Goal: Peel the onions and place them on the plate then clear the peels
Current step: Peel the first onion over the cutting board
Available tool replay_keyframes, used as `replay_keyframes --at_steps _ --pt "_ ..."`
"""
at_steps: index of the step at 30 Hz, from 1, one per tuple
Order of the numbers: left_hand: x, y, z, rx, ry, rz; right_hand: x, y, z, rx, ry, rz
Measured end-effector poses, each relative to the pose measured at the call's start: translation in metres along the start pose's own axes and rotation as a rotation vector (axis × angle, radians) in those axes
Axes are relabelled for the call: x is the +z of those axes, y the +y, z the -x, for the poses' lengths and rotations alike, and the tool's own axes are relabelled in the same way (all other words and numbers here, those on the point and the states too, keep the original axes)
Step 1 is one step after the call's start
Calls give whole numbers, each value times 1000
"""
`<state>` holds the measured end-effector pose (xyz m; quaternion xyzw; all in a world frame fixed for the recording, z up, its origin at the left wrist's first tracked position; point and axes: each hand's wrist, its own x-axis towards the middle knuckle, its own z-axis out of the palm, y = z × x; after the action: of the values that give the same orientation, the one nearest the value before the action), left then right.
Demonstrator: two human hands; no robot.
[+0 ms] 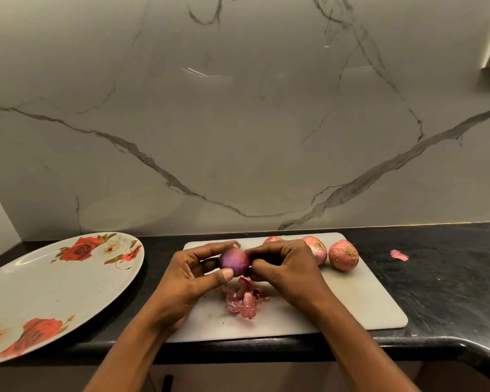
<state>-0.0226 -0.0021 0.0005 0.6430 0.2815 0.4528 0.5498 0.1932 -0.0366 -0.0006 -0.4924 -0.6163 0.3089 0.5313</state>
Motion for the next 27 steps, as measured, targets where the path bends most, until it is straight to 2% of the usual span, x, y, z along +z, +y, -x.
replay_keyframes --at_steps 6,14,23,27 --pt "1 0 -1 -14 15 -15 1 -2 2 35 -20 -87" --pt "1 2 -1 -25 6 25 0 -2 3 -58 14 33" --pt "6 2 -2 -41 46 36 2 -3 4 -13 -13 -83" --pt "6 2 -3 -53 37 29 1 -5 6 -49 -22 -48"
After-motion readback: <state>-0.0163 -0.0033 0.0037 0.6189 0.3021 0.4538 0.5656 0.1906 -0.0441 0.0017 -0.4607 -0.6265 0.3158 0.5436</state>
